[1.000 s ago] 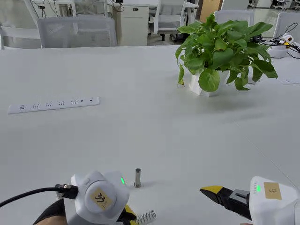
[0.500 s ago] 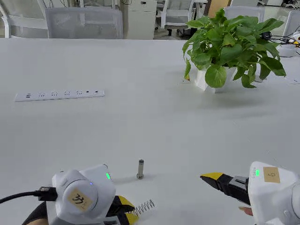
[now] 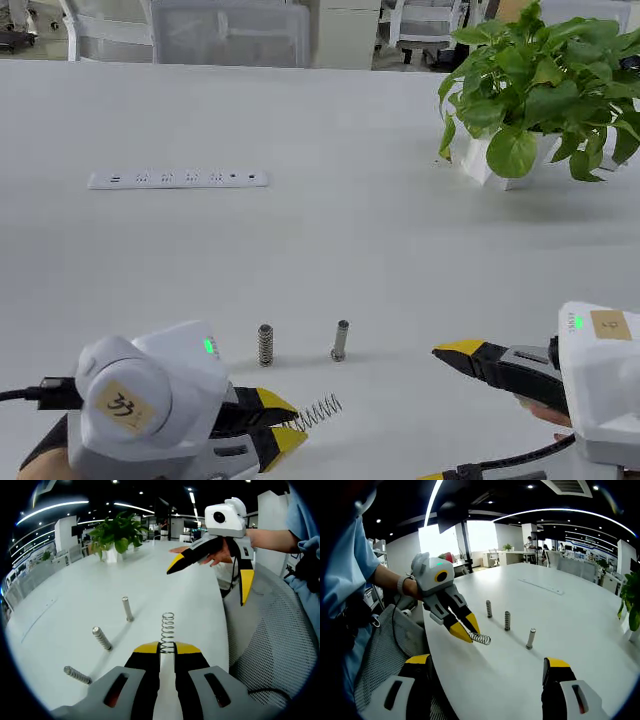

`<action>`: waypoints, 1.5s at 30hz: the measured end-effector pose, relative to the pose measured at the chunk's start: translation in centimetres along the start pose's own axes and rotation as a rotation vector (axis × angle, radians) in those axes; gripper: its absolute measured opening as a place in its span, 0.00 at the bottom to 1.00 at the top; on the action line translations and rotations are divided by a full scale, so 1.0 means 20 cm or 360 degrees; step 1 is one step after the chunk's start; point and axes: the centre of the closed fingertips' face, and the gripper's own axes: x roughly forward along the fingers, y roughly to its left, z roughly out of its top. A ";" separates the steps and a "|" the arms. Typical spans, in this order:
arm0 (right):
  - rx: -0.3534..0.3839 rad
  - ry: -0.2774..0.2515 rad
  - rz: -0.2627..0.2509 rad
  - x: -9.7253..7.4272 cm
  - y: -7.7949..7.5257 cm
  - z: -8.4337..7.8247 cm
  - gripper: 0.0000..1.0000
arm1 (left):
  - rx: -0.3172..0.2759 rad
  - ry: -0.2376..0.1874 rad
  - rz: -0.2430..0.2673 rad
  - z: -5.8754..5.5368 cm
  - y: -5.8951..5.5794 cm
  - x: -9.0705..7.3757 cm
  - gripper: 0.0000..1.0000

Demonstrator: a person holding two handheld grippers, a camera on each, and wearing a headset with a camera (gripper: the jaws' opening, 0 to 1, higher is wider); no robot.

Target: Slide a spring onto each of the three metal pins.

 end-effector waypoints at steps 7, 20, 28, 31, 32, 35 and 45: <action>-0.0142 0.0078 0.0151 0.05 0.06 0.05 0.83 | 0.0030 -0.0014 0.0003 -0.01 -0.01 -0.07 0.06; -0.0427 0.0186 0.0360 0.15 0.14 0.17 0.69 | 0.0070 -0.0031 -0.0019 -0.02 -0.03 -0.16 0.06; -0.0527 0.0233 0.0448 0.18 0.16 0.21 0.57 | 0.0090 -0.0022 -0.0058 -0.03 -0.06 -0.17 0.06; -0.0557 0.0260 0.0473 0.19 0.17 0.20 0.52 | 0.0115 -0.0012 -0.0066 -0.04 -0.06 -0.17 0.06; -0.0568 0.0267 0.0482 0.20 0.17 0.20 0.50 | 0.0116 -0.0012 -0.0068 -0.04 -0.06 -0.17 0.06; -0.0590 0.0286 0.0518 0.22 0.19 0.18 0.44 | 0.0116 -0.0018 -0.0081 -0.03 -0.07 -0.17 0.06; -0.0679 0.0388 0.0622 0.23 0.23 0.10 0.22 | 0.0140 -0.0026 -0.0132 -0.02 -0.09 -0.16 0.06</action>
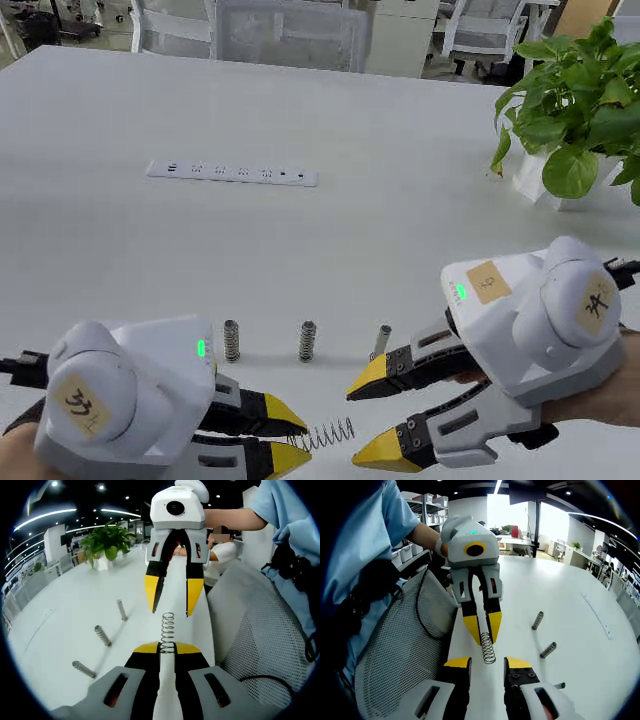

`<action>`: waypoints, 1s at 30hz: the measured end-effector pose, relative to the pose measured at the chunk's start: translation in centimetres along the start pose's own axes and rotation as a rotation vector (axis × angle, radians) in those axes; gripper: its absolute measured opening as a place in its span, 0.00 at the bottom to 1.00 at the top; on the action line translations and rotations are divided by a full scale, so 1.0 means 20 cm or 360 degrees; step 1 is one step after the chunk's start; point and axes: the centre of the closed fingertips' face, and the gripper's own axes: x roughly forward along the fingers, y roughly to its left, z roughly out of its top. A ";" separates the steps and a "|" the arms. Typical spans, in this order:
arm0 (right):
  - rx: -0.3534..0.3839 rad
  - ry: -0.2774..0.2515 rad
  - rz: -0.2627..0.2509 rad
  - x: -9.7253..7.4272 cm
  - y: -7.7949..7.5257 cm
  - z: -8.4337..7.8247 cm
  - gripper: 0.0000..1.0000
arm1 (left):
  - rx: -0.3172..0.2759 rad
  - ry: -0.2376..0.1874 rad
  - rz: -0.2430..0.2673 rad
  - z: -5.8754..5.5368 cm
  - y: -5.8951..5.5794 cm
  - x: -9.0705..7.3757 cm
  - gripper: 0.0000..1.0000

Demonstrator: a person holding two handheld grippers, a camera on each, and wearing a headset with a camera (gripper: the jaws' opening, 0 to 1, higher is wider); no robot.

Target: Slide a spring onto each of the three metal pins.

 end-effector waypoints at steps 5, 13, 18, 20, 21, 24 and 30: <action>-0.0002 -0.0003 0.0023 0.00 0.01 0.01 0.17 | 0.0015 0.0001 -0.0025 0.00 -0.01 0.00 0.06; 0.0009 0.0000 0.0056 0.02 0.02 0.00 0.10 | 0.0015 -0.0019 -0.0046 0.01 -0.02 0.00 0.06; 0.0007 -0.0003 0.0045 0.02 0.01 0.00 0.07 | 0.0004 -0.0031 -0.0049 0.02 -0.03 0.00 0.06; 0.0011 -0.0006 0.0050 0.02 0.01 0.00 0.07 | 0.0000 -0.0033 -0.0045 0.02 -0.03 0.01 0.06; 0.0004 -0.0007 0.0049 0.02 0.01 0.00 0.07 | -0.0007 -0.0033 -0.0046 0.02 -0.03 0.01 0.06; -0.0012 0.0012 0.0056 0.02 0.02 0.00 0.07 | -0.0007 -0.0029 -0.0050 0.01 -0.03 0.01 0.06; -0.0069 0.0052 0.0039 0.02 0.02 0.01 0.07 | -0.0013 -0.0020 -0.0050 0.01 -0.03 0.01 0.06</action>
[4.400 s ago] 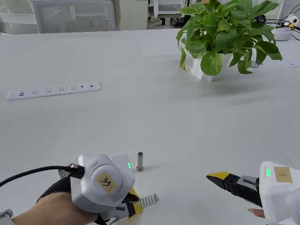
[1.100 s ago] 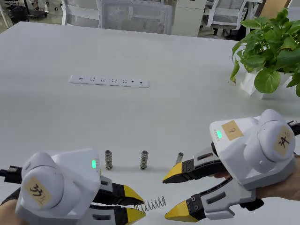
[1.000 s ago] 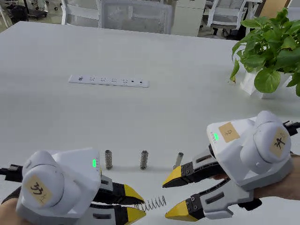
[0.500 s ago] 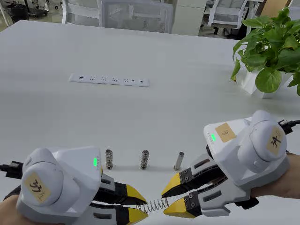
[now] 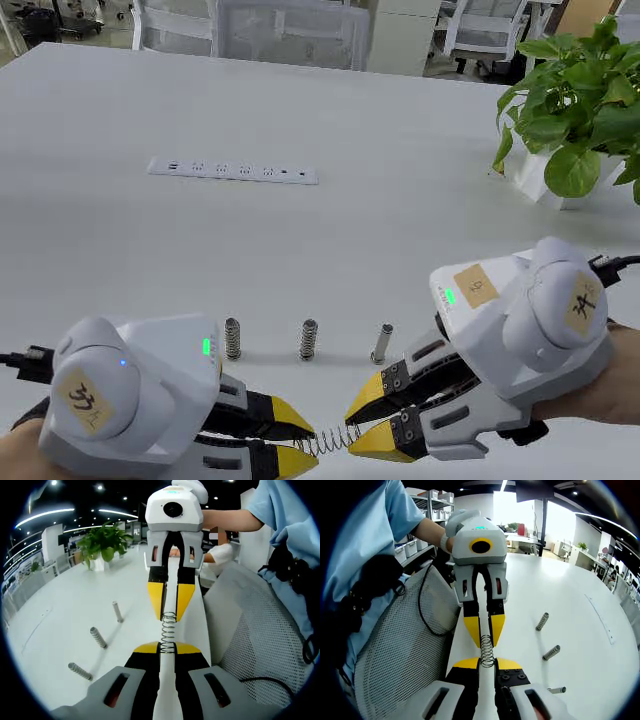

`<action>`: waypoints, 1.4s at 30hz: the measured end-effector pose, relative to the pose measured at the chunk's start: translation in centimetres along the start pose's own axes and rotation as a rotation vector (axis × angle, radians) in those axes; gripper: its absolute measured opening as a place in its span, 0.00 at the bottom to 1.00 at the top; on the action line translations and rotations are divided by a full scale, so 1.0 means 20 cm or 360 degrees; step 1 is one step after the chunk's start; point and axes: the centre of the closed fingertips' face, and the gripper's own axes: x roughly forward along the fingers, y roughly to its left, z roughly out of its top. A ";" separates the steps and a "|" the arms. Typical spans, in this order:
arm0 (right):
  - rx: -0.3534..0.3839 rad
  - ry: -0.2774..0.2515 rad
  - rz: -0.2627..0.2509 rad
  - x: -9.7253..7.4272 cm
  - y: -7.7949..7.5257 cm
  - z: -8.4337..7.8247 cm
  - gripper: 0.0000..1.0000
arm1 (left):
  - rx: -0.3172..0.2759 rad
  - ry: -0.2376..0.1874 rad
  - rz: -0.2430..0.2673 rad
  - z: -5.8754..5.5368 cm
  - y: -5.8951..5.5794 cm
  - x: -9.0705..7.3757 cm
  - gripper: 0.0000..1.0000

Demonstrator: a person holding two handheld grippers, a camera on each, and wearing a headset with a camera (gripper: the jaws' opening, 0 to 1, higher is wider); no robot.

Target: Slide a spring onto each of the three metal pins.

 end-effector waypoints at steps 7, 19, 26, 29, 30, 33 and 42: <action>-0.0100 0.0058 -0.0028 -0.01 0.00 0.02 0.07 | -0.0006 0.0009 0.0007 0.00 0.01 0.01 0.06; -0.0178 0.0081 -0.0035 -0.02 0.01 0.07 0.07 | -0.0016 0.0019 0.0006 0.00 0.00 0.04 0.06; -0.0200 0.0101 -0.0034 -0.02 0.01 0.07 0.07 | -0.0018 0.0012 0.0010 0.00 0.00 0.05 0.06; -0.0203 0.0110 -0.0033 -0.02 0.01 0.06 0.07 | -0.0030 0.0001 0.0008 0.00 0.00 0.05 0.06; -0.0209 0.0117 -0.0029 -0.02 0.02 0.06 0.07 | -0.0029 0.0000 0.0006 0.00 -0.01 0.05 0.06; -0.0216 0.0130 -0.0028 -0.03 0.02 0.05 0.08 | -0.0025 -0.0006 -0.0001 0.01 -0.02 0.06 0.06; -0.0221 0.0148 -0.0004 -0.04 0.01 0.08 0.14 | -0.0004 -0.0042 0.0008 0.06 -0.01 0.08 0.06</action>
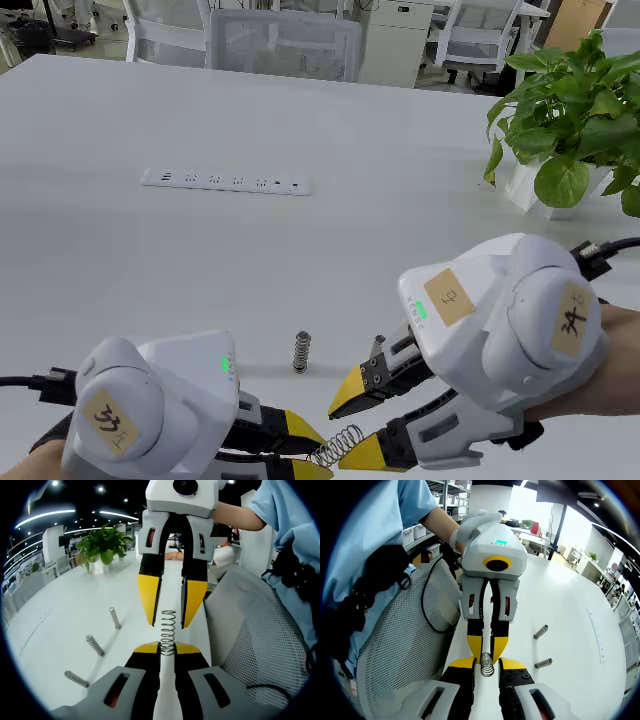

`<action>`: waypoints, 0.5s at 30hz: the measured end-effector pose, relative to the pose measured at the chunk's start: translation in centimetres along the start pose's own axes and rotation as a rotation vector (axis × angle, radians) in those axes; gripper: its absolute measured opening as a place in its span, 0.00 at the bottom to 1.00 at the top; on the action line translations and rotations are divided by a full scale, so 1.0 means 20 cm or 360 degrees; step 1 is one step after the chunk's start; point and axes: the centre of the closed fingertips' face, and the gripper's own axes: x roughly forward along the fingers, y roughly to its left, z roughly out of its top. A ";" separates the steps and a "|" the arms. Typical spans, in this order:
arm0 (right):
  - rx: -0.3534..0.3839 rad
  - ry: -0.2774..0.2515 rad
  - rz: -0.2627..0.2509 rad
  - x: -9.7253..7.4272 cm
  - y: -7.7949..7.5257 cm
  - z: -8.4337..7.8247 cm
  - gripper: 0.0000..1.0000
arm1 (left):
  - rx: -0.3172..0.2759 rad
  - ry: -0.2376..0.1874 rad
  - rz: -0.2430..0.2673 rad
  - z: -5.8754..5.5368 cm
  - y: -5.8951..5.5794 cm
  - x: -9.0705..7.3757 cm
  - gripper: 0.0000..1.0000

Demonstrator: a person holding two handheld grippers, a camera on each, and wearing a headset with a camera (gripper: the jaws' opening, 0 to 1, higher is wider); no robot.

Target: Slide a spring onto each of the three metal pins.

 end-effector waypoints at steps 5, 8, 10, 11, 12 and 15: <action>0.0012 0.0028 0.0028 0.01 0.00 -0.02 0.13 | 0.0011 -0.0038 0.0009 0.03 0.00 0.01 0.06; 0.0027 0.0039 0.0040 0.00 0.00 -0.04 0.13 | 0.0011 -0.0061 0.0010 0.05 0.00 0.01 0.06; 0.0030 0.0039 0.0047 0.00 0.01 -0.04 0.11 | 0.0011 -0.0071 0.0008 0.06 0.00 0.01 0.06; 0.0027 0.0041 0.0047 0.00 0.01 -0.04 0.11 | 0.0011 -0.0077 0.0006 0.06 -0.01 0.01 0.06; 0.0029 0.0041 0.0049 0.00 0.01 -0.04 0.11 | 0.0012 -0.0078 0.0005 0.06 -0.01 0.01 0.06; 0.0037 0.0043 0.0053 0.00 0.01 -0.04 0.10 | 0.0018 -0.0088 0.0005 0.07 -0.01 0.02 0.06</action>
